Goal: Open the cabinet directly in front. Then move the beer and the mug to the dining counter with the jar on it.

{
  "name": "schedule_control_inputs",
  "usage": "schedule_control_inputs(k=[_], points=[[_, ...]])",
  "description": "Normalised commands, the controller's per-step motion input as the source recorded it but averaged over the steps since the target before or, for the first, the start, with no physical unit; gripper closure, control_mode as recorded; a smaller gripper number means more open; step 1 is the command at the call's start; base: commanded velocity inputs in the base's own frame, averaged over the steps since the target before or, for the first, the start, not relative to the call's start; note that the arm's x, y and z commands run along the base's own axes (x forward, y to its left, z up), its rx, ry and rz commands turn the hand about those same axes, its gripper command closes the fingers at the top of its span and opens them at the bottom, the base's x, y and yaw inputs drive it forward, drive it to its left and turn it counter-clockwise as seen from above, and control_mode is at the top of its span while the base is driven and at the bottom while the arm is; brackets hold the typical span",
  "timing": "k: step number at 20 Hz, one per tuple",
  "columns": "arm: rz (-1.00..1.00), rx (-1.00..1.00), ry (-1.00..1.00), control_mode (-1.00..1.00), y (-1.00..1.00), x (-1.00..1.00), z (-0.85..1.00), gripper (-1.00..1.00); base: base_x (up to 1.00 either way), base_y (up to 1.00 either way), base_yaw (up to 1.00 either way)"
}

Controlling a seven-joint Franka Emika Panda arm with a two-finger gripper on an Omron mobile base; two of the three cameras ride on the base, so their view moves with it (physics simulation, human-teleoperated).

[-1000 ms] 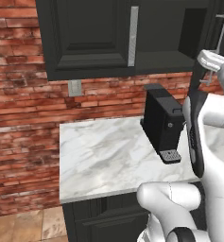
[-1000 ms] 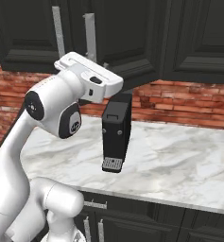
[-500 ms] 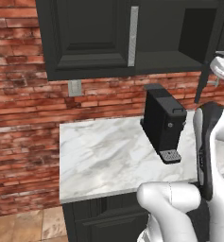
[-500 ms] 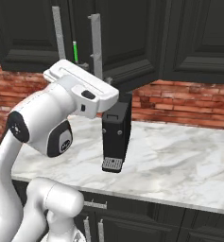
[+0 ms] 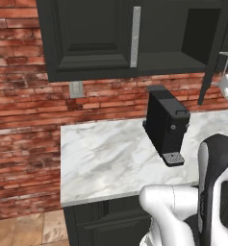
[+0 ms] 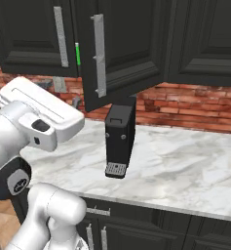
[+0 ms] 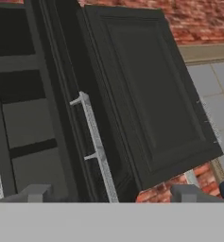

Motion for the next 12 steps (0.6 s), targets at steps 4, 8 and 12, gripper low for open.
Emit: schedule_control_inputs(k=[4,8,12], points=[[-0.07,-0.18,0.11,-1.00,1.00,-0.08,-0.24,-1.00,0.00,0.00,0.00],[-0.15,-0.19,0.10,-1.00,0.98,0.62,-0.09,-1.00,0.00,0.00,0.00],[-0.27,-0.09,0.06,-1.00,0.38,0.98,-0.07,-1.00,0.00,0.00,0.00]])
